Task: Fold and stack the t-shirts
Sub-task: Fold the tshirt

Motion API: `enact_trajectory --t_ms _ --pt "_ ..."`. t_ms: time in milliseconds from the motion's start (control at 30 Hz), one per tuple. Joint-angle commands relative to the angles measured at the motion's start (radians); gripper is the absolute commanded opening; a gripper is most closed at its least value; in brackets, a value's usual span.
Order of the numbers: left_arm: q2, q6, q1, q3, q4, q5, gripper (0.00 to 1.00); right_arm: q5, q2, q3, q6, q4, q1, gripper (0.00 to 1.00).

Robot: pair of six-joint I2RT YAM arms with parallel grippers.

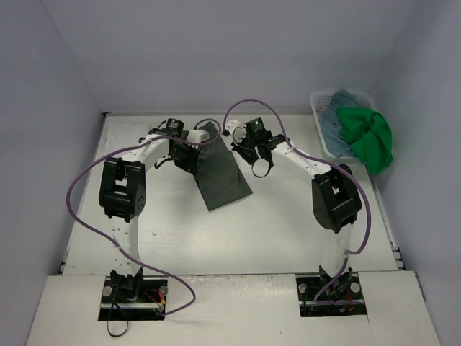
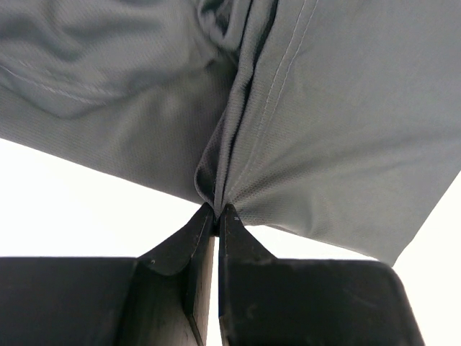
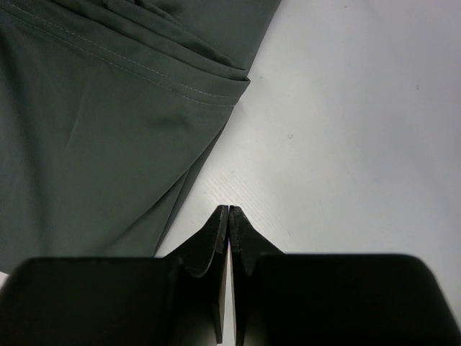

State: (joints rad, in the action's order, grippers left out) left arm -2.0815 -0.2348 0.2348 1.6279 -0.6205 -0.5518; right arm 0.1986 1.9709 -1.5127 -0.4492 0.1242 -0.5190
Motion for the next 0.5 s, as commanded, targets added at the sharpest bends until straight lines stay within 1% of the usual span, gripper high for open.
enact_trajectory --t_ms 0,267,300,333,367,400,467 --pt "0.054 -0.034 -0.008 -0.011 -0.024 0.003 0.00 -0.010 -0.012 -0.011 -0.013 -0.018 -0.012 0.00" --pt "0.038 -0.049 -0.009 -0.017 -0.036 0.015 0.00 -0.010 -0.007 -0.007 -0.013 -0.018 -0.012 0.00" --pt "0.035 -0.051 -0.009 -0.013 -0.038 0.016 0.05 -0.007 -0.007 -0.006 -0.013 -0.018 -0.012 0.00" --pt "0.034 -0.049 -0.009 -0.010 -0.041 0.019 0.15 -0.007 -0.004 -0.006 -0.013 -0.018 -0.012 0.00" --pt "0.035 -0.047 -0.009 -0.004 -0.039 0.020 0.35 -0.005 -0.003 -0.006 -0.013 -0.018 -0.012 0.00" --pt "0.037 -0.044 -0.009 -0.002 -0.036 0.021 0.46 -0.004 -0.003 -0.004 -0.014 -0.018 -0.012 0.00" --pt "0.047 -0.037 -0.009 0.003 -0.018 0.032 0.60 -0.002 0.000 -0.003 -0.014 -0.017 -0.013 0.00"
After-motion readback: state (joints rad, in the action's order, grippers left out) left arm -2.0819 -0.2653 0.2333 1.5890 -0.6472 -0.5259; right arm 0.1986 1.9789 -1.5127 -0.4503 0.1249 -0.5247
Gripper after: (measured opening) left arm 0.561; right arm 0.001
